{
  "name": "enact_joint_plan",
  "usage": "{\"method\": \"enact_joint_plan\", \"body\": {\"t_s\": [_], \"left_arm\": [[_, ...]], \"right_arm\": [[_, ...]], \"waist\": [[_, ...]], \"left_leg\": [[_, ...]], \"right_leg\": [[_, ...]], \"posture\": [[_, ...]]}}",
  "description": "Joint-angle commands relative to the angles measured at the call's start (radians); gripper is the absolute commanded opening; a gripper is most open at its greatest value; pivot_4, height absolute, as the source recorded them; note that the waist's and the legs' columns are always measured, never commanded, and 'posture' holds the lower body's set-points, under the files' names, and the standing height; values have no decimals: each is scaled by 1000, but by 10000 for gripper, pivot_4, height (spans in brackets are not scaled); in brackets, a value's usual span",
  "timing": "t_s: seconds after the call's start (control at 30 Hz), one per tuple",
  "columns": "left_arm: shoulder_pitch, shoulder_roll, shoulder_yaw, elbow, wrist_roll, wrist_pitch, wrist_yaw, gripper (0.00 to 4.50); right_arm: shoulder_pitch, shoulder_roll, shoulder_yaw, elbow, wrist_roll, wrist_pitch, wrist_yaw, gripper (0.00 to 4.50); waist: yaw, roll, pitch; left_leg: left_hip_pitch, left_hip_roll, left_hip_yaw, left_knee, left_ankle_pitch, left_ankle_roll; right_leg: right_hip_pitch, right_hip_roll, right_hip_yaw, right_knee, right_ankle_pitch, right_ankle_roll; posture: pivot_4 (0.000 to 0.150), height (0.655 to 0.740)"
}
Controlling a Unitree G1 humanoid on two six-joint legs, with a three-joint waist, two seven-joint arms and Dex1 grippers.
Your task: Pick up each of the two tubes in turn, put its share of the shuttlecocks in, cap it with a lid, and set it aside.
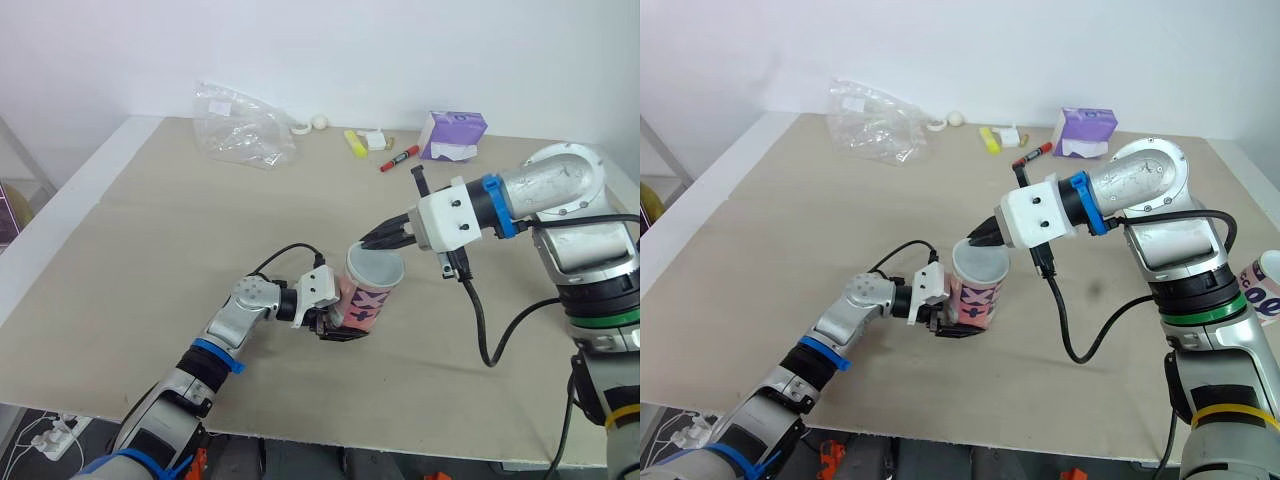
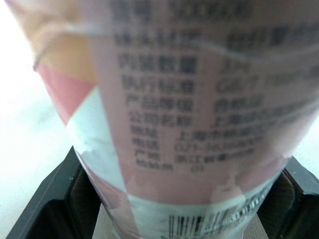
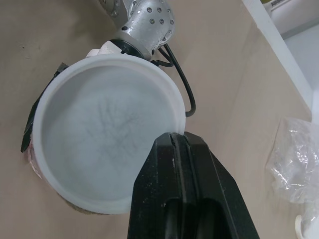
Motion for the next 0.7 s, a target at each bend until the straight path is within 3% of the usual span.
{"method": "enact_joint_plan", "body": {"t_s": [0.03, 0.17, 0.27, 0.37, 0.4, 0.5, 0.67, 0.7], "left_arm": [[17, 29, -8, 45, 57, 26, 29, 37992], [15, 27, -8, 47, 58, 27, 30, 37992], [16, 29, -8, 45, 57, 28, 29, 37992], [18, 32, -8, 42, 56, 31, 27, 37992], [18, 33, -8, 42, 56, 32, 26, 37992], [19, 36, -8, 40, 57, 33, 25, 37992], [10, 38, -3, 46, 54, 33, 26, 37992], [8, 38, -2, 49, 54, 31, 26, 37992]], "right_arm": [[-10, -16, -14, -20, 2, -10, 15, 190], [-13, -20, -15, -18, 8, 10, 21, 190], [-11, -21, -18, -14, 5, 12, 19, 11157], [-11, -19, -28, -7, 1, 1, 4, 24953], [-15, -18, -35, -5, 7, 9, -1, 27020], [-26, -15, -61, -2, 34, 58, -20, 27020], [-36, -33, -149, -31, 179, 304, -56, 27020], [-27, -36, -164, -46, 210, 342, -56, 24854]], "waist": [[0, 0, 0], [0, 0, 0], [0, 0, 0], [-2, 0, 0], [-3, 0, 0], [-3, 0, 0], [-3, 0, 0], [-3, 0, 0]], "left_leg": [[0, 0, 0, 0, 0, 0], [0, 0, 0, 0, 0, 0], [0, 0, 0, 0, 0, 0], [0, 0, 0, 0, 0, 0], [0, 0, 0, 0, 0, 0], [0, 0, 0, 0, 0, 0], [-1, 0, 0, 0, 0, 0], [-1, 0, 0, 0, 0, 0]], "right_leg": [[0, 0, 0, 0, 0, 0], [0, 0, 0, 0, 0, 0], [0, 0, 0, 0, 0, 0], [0, 0, 0, 0, 0, 0], [0, 0, 0, 0, 0, 0], [0, 0, 0, 0, 0, 0], [-1, 0, 0, 0, 0, 0], [-1, 0, 0, 0, 0, 0]], "posture": [[1500, 7400], [1500, 7400], [1500, 7400], [1500, 7400], [1500, 7400], [1500, 7400], [1500, 7400], [1500, 7400]]}}
